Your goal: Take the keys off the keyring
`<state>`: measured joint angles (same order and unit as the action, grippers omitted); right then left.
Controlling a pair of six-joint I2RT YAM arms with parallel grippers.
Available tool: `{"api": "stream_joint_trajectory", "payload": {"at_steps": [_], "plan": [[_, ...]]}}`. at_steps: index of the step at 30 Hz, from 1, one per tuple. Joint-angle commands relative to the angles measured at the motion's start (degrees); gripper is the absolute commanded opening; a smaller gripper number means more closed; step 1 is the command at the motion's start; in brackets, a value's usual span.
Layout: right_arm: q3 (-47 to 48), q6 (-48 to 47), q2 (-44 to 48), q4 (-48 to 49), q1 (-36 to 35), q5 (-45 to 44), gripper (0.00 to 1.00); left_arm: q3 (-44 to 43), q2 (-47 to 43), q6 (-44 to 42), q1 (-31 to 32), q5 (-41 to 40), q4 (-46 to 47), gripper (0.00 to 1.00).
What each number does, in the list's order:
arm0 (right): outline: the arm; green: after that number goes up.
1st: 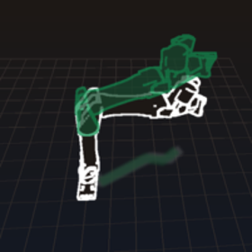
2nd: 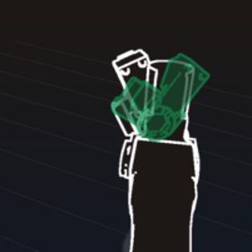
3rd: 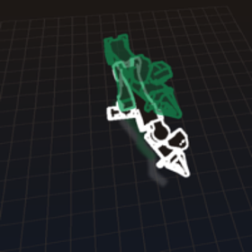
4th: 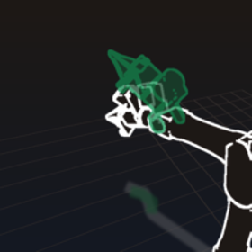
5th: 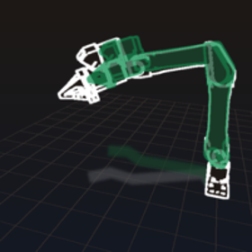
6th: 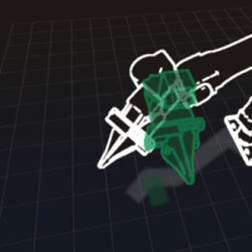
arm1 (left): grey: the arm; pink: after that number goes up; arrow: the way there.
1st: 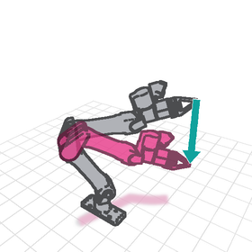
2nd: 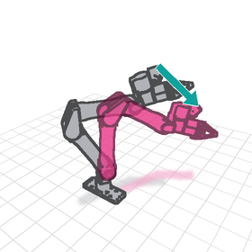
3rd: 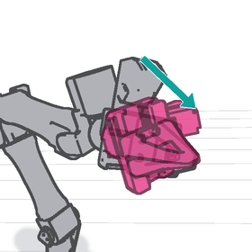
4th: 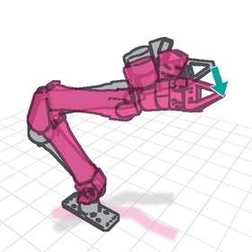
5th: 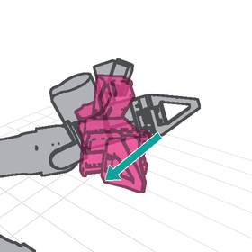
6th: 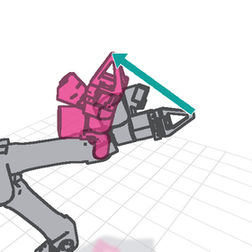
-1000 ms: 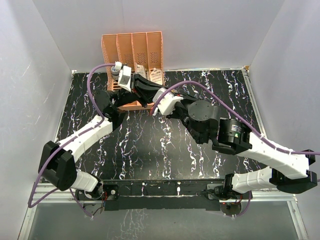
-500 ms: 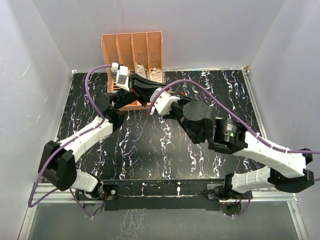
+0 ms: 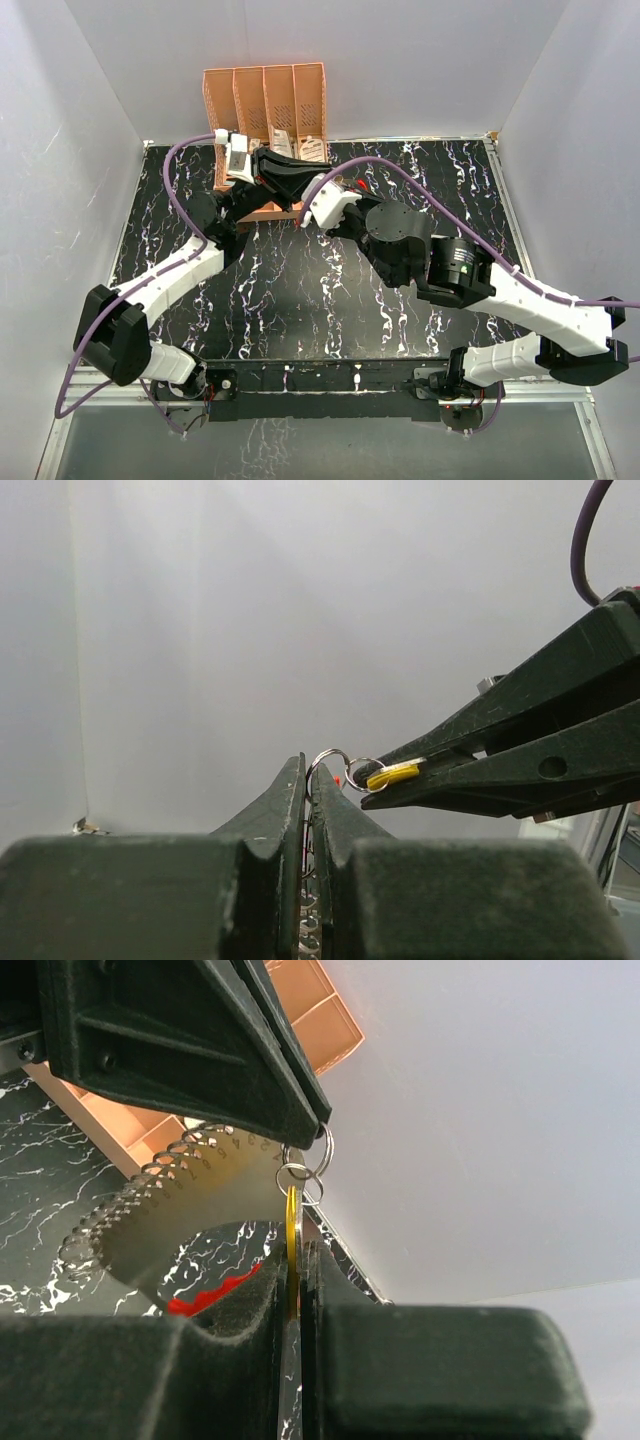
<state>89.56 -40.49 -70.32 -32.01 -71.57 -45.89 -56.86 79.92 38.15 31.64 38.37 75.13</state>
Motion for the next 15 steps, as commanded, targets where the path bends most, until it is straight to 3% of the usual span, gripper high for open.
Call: {"api": "stream_joint_trajectory", "payload": {"at_steps": [1,15], "plan": [[1.95,0.91,2.14,1.25,-0.32,-0.48,0.0,0.08,-3.39,-1.84,0.0,-4.11,2.58,0.0],[4.7,0.08,0.69,0.79,-0.32,-0.85,0.0,-0.55,-2.71,-5.49,0.02,-7.3,-1.69,0.0]]}}
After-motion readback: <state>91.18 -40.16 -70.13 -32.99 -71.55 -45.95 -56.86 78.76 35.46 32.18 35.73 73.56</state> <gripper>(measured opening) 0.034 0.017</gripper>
